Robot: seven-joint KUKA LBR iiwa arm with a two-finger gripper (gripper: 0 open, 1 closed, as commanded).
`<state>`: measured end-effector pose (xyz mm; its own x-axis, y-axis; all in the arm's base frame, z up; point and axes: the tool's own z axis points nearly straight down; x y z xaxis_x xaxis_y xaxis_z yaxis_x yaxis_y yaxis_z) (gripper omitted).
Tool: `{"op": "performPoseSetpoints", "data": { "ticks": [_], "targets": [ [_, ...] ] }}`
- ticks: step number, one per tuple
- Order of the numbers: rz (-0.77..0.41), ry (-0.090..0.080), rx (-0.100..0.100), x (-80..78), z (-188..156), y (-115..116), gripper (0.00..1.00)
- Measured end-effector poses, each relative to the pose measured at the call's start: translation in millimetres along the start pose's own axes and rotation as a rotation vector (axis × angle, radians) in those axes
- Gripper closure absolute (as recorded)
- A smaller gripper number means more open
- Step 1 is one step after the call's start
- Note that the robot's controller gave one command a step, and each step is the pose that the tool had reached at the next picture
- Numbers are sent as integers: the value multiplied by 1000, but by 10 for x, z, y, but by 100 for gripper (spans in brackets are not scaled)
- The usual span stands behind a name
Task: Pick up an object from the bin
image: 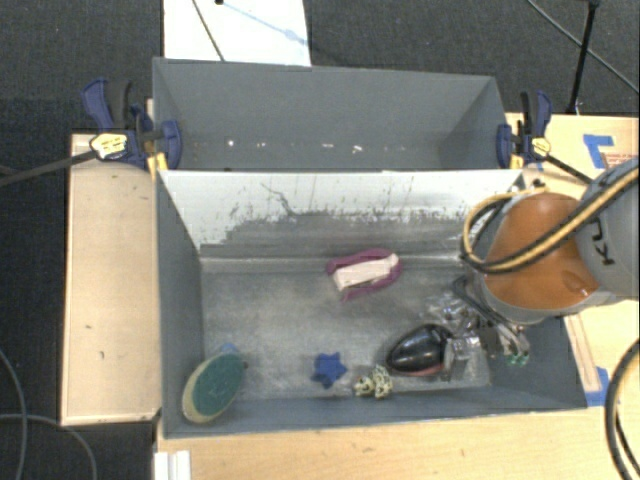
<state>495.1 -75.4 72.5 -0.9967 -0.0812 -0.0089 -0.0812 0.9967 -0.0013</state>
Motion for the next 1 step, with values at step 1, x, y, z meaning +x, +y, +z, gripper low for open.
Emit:
{"op": "performPoseSetpoints", "data": {
  "ticks": [1],
  "targets": [
    [-9,-1,1,-35,-1646,24,100]
  ]
}}
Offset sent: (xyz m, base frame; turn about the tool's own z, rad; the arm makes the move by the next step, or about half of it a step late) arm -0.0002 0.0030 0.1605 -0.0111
